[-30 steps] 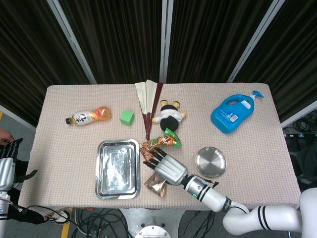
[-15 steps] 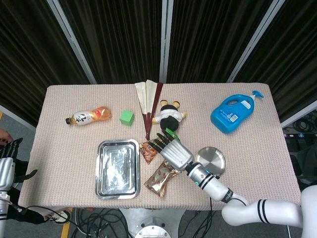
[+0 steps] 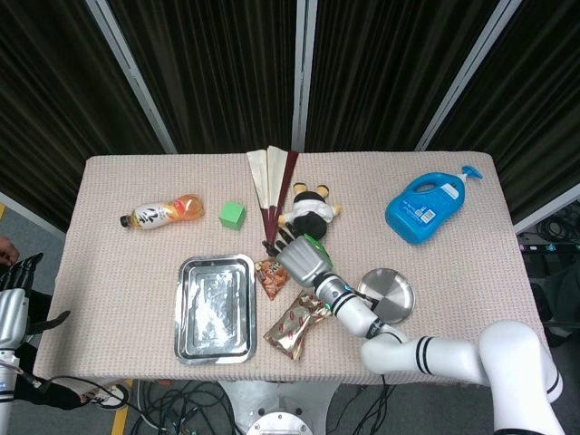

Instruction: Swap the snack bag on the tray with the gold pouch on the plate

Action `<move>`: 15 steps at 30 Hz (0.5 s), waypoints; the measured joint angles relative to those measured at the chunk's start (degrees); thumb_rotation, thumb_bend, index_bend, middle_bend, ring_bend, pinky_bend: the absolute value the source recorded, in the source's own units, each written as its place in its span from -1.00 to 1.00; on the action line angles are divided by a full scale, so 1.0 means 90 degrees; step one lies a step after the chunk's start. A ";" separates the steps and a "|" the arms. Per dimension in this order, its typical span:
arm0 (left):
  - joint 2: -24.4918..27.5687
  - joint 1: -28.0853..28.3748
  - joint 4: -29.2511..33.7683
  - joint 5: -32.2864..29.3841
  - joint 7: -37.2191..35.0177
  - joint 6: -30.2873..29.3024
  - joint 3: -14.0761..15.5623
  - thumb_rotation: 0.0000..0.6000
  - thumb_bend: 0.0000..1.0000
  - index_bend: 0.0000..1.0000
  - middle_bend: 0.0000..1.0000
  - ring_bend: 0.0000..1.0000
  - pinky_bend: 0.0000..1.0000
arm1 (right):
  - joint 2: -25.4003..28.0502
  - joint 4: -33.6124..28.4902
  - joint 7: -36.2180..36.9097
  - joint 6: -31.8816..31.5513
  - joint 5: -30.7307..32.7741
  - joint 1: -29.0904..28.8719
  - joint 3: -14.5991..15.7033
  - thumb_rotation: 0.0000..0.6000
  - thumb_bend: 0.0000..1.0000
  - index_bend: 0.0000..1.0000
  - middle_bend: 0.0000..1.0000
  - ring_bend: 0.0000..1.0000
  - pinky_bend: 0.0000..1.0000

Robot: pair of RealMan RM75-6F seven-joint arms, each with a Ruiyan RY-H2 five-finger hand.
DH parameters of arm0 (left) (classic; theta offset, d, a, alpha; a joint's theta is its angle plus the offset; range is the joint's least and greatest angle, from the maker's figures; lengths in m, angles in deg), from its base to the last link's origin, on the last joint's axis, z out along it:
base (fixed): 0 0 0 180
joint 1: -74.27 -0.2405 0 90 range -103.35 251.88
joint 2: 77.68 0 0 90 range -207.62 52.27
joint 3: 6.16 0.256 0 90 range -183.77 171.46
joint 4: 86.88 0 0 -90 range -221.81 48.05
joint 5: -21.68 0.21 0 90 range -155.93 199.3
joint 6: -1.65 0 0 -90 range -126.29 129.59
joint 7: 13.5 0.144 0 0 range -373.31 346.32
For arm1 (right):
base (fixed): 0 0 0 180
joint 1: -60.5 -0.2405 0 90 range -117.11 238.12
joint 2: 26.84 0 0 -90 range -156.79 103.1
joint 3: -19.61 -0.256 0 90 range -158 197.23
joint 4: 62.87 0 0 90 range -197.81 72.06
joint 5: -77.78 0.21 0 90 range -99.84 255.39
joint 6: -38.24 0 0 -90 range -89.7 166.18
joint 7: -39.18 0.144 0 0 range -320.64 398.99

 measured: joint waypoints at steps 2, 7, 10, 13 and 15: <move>-0.0008 -0.0011 -0.0009 0.0024 -0.0004 -0.0013 0.0009 1.00 -0.82 -0.88 -0.82 -0.86 -0.69 | -0.0184 0.0227 0.0049 -0.0174 -0.0124 -0.0036 0.0019 1.00 -0.81 0.02 0.07 -0.73 -1.00; 0.0000 -0.0028 0.0008 0.0035 -0.0017 -0.0042 -0.0008 1.00 -0.82 -0.88 -0.82 -0.86 -0.69 | -0.0404 0.0512 0.0209 -0.0478 -0.0441 -0.0059 0.0098 1.00 -0.66 0.48 0.37 -0.57 -1.00; 0.0015 -0.0026 0.0034 0.0069 -0.0004 -0.0058 -0.0012 1.00 -0.82 -0.88 -0.82 -0.86 -0.69 | -0.0391 0.0537 0.0301 -0.0602 -0.0603 -0.0027 0.0135 1.00 -0.60 0.63 0.47 -0.51 -1.00; 0.0036 -0.0022 0.0052 0.0117 0.0009 -0.0078 -0.0010 1.00 -0.82 -0.88 -0.82 -0.86 -0.69 | -0.0291 0.0476 0.0506 -0.0799 -0.0816 0.0041 0.0122 1.00 -0.57 0.70 0.52 -0.50 -1.00; 0.0050 -0.0021 0.0068 0.0149 0.0011 -0.0086 -0.0004 1.00 -0.82 -0.88 -0.82 -0.86 -0.69 | -0.0147 0.0324 0.0680 -0.0973 -0.0976 0.0105 0.0088 1.00 -0.57 0.71 0.53 -0.50 -1.00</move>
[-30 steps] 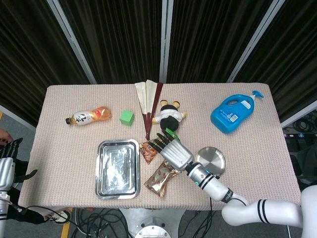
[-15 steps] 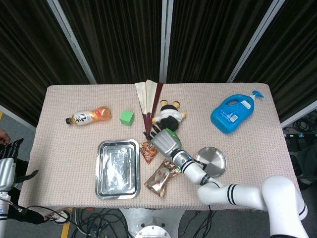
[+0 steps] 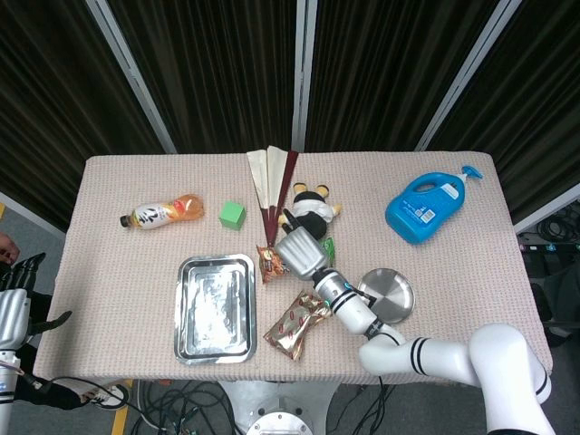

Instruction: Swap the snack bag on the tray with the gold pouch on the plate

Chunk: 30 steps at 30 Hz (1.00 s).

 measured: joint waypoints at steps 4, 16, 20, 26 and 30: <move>0.0022 0.0003 0.0035 0.0073 0.0023 -0.0021 0.0021 1.00 -0.82 -0.88 -0.82 -0.86 -0.69 | 0.0416 -0.0516 0.0162 -0.0389 -0.0277 0.0170 -0.0060 1.00 -0.58 0.71 0.53 -0.50 -1.00; 0.0069 0.0122 0.0183 0.0274 0.0202 0.0036 0.0070 1.00 -0.82 -0.88 -0.81 -0.86 -0.69 | 0.2666 -0.2719 0.0727 -0.1211 -0.0817 0.1544 0.0641 1.00 -0.59 0.70 0.53 -0.51 -1.00; 0.0062 0.0140 0.0211 0.0282 0.0249 0.0073 0.0093 1.00 -0.82 -0.88 -0.81 -0.86 -0.69 | 0.3024 -0.2872 0.1117 -0.1247 -0.1027 0.1963 0.1048 1.00 -0.59 0.70 0.53 -0.51 -1.00; 0.0022 0.0115 0.0135 0.0333 0.0219 0.0054 0.0163 1.00 -0.82 -0.88 -0.81 -0.86 -0.69 | 0.2952 -0.2548 0.1279 -0.0916 -0.0876 0.2094 0.1181 1.00 -0.59 0.67 0.50 -0.51 -1.00; 0.0013 0.0008 -0.0058 0.0399 0.0033 -0.0052 0.0243 1.00 -0.82 -0.88 -0.81 -0.86 -0.69 | 0.2777 -0.2246 0.1337 -0.0701 -0.0661 0.2149 0.1192 1.00 -0.62 0.60 0.45 -0.52 -1.00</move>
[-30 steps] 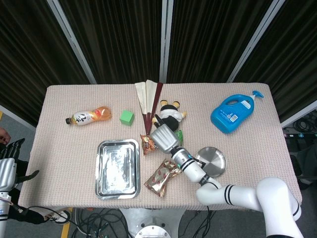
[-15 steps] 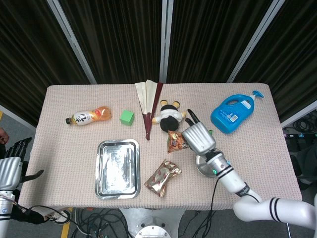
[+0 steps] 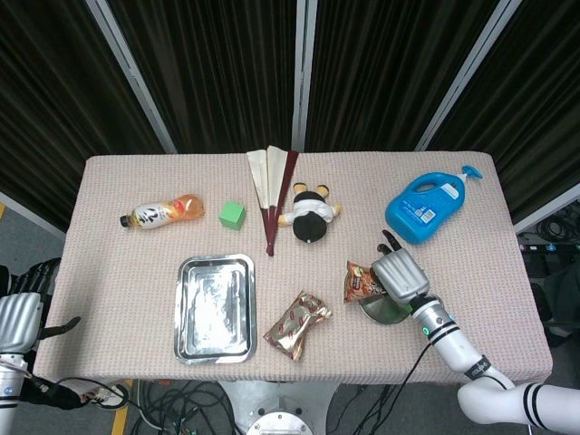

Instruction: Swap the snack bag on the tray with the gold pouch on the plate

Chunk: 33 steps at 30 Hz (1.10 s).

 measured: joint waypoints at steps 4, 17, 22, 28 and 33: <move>-0.0018 -0.0025 -0.0085 0.0025 -0.0074 -0.0022 0.0018 1.00 -0.82 -0.88 -0.82 -0.86 -0.69 | -0.0019 0.0091 0.0044 0.0188 0.0109 0.0038 0.0004 1.00 -0.76 0.44 0.29 -0.58 -1.00; 0.0091 0.0113 0.0207 0.0278 -0.0022 0.0058 0.0077 1.00 -0.87 -0.88 -0.81 -0.88 -0.69 | 0.0159 0.0089 0.0973 -0.0164 -0.0216 0.0274 -0.0291 1.00 -1.00 -1.00 -0.93 -1.00 -1.00; 0.0203 0.0305 0.0650 0.0591 0.0148 0.0164 0.0139 1.00 -0.90 -0.88 -0.82 -0.88 -0.69 | 0.0549 0.0050 0.1588 -0.0888 -0.0564 0.0505 -0.0650 1.00 -1.00 -1.00 -0.93 -1.00 -1.00; 0.0351 0.0831 0.1605 0.1128 0.0672 0.0592 0.0178 1.00 -0.91 -0.88 -0.81 -0.88 -0.69 | 0.1163 0.0042 0.2286 -0.1213 -0.0560 0.0799 -0.1045 1.00 -1.00 -1.00 -0.93 -1.00 -1.00; 0.0426 0.1531 0.2319 0.1774 0.1114 0.1296 0.0215 1.00 -0.91 -0.88 -0.81 -0.88 -0.69 | 0.1373 0.0171 0.2714 -0.1341 -0.0483 0.1008 -0.1205 1.00 -1.00 -1.00 -0.93 -1.00 -1.00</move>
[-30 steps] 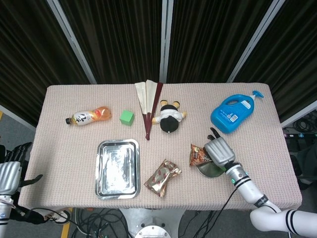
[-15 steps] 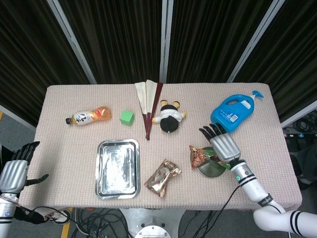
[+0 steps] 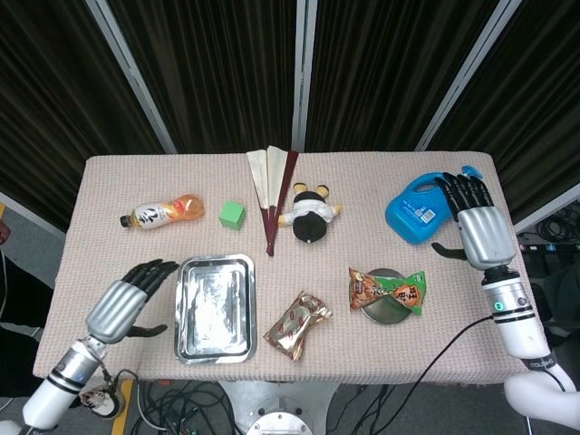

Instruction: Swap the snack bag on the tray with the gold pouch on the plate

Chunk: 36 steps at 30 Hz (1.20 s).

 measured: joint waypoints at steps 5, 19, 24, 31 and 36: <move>-0.0111 0.0750 0.0255 0.0755 0.0468 0.0596 -0.0021 1.00 -0.91 -0.88 -0.81 -0.88 -0.69 | 0.0154 0.0121 0.0475 -0.0009 0.0091 0.0143 -0.0118 1.00 -1.00 -1.00 -0.94 -1.00 -1.00; -0.1218 0.2651 -0.0695 0.1810 0.0761 0.1861 -0.0130 1.00 -0.91 -0.85 -0.78 -0.88 -0.68 | 0.0653 0.0347 0.1924 0.0133 0.0300 0.0553 -0.0433 1.00 -1.00 -1.00 -0.94 -1.00 -1.00; -0.1688 0.3183 -0.1295 0.1963 0.0762 0.2064 -0.0139 1.00 -0.91 -0.83 -0.76 -0.88 -0.68 | 0.0733 0.0512 0.2176 0.0208 0.0293 0.0667 -0.0449 1.00 -1.00 -1.00 -0.94 -1.00 -1.00; -0.2225 0.3767 -0.2089 0.2237 0.0918 0.2144 -0.0064 1.00 -0.91 -0.80 -0.74 -0.88 -0.68 | 0.0744 0.0723 0.2393 0.0313 0.0280 0.0761 -0.0452 1.00 -1.00 -1.00 -0.94 -1.00 -1.00; -0.2590 0.4122 -0.2627 0.2399 0.0949 0.2074 0.0046 1.00 -0.91 -0.79 -0.73 -0.88 -0.68 | 0.0717 0.0836 0.2501 0.0400 0.0282 0.0783 -0.0464 1.00 -1.00 -1.00 -0.94 -1.00 -1.00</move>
